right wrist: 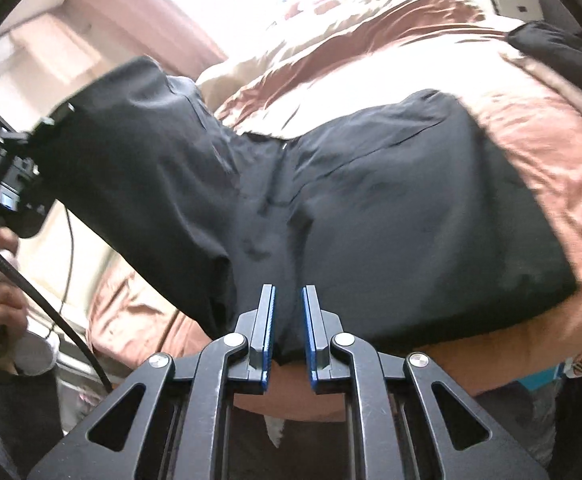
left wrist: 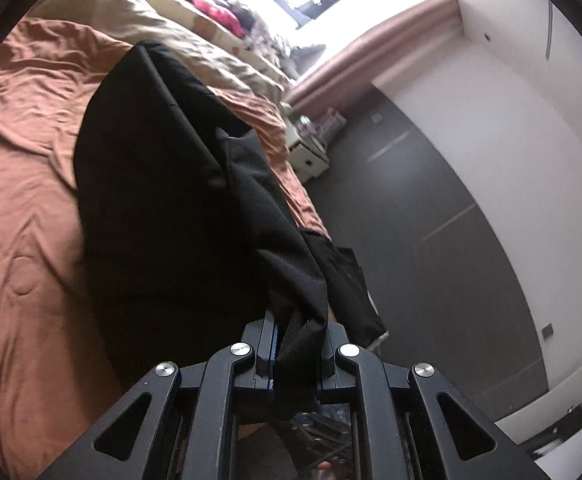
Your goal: Fold large clothes
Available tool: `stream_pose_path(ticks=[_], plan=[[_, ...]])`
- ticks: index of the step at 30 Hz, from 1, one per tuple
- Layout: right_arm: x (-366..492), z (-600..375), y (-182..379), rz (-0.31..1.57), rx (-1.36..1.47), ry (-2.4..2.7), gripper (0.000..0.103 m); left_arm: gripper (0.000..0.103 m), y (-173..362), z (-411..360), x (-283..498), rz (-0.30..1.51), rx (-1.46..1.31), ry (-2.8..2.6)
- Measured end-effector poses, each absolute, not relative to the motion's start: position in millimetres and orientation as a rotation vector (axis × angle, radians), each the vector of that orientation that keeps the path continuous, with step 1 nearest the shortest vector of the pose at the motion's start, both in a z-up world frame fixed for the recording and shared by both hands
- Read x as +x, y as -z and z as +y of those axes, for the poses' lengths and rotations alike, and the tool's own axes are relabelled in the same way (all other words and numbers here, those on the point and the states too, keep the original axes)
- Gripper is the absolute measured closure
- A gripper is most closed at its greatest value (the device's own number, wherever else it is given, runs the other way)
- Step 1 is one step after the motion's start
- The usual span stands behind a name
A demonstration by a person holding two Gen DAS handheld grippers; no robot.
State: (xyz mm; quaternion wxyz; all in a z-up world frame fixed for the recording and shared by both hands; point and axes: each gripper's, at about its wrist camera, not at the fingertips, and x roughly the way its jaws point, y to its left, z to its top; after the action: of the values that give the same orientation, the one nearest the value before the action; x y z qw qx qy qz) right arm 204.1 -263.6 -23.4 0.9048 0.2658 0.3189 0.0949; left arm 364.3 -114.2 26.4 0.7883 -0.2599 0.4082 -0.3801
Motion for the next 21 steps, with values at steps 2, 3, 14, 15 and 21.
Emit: stream_pose_path(ticks=[2, 3, 14, 15, 21], plan=[[184.7, -273.5, 18.8, 0.616, 0.544, -0.162, 0.085, 0.090, -21.8, -137.3, 368.5, 0.903, -0.534, 0.837], [176.2, -282.6, 18.3, 0.591, 0.557, -0.146, 0.065, 0.090, -16.9, -150.6, 371.2, 0.920, -0.525, 0.849], [122.0, -344.4, 41.4, 0.565, 0.685, -0.022, 0.033, 0.079, 67.7, -273.7, 392.0, 1.174, -0.412, 0.886], [120.4, -346.5, 42.7, 0.570, 0.693, -0.020, 0.033, 0.072, 77.5, -280.9, 392.4, 1.207, -0.402, 0.888], [123.9, -352.5, 46.2, 0.571, 0.731, -0.040, 0.033, 0.042, 78.8, -269.1, 391.9, 1.205, -0.424, 0.928]])
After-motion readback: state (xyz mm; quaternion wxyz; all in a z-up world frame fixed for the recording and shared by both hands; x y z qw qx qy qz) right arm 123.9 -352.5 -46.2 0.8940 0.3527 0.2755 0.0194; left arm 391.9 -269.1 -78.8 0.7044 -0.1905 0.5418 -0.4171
